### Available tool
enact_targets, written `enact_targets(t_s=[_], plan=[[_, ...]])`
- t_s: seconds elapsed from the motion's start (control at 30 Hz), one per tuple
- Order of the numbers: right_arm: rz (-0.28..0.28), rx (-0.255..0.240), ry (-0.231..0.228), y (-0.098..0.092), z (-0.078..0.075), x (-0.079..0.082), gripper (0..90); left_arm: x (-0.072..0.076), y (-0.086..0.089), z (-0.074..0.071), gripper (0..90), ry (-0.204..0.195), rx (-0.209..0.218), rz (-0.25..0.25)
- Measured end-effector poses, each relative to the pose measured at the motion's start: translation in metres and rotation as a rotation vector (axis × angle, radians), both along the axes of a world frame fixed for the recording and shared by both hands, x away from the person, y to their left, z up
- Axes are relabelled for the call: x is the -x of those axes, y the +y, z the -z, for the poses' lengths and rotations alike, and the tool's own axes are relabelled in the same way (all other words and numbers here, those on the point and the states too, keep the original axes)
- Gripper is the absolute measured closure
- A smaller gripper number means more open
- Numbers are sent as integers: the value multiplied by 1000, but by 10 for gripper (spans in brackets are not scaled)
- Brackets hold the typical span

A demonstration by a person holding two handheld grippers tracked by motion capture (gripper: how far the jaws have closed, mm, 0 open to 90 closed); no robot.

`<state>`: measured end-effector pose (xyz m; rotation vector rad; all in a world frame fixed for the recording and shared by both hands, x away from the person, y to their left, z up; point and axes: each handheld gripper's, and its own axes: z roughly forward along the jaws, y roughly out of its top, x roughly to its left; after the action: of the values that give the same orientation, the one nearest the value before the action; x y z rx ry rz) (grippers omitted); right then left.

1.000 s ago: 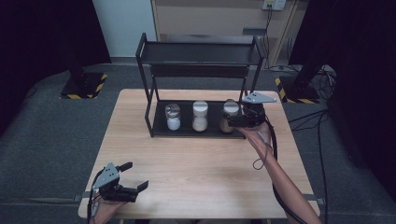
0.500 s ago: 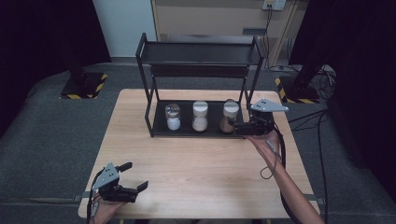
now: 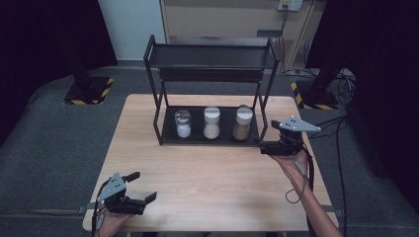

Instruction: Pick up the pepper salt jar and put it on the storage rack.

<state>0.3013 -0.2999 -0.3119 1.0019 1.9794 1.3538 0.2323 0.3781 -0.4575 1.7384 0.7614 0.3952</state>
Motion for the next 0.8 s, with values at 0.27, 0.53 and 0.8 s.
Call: enact_targets(t_s=[0.27,0.53,0.8], plan=[[0,-11,-3,-15,7,23,86,0,0,0,0,-1,-1,0],[-13,-26,-4,-27,16,46,86,0,0,0,0,-1,-2,-1],[-22,-41,5,-39,31,69,85,0,-1,-1,0,0,-3,2]])
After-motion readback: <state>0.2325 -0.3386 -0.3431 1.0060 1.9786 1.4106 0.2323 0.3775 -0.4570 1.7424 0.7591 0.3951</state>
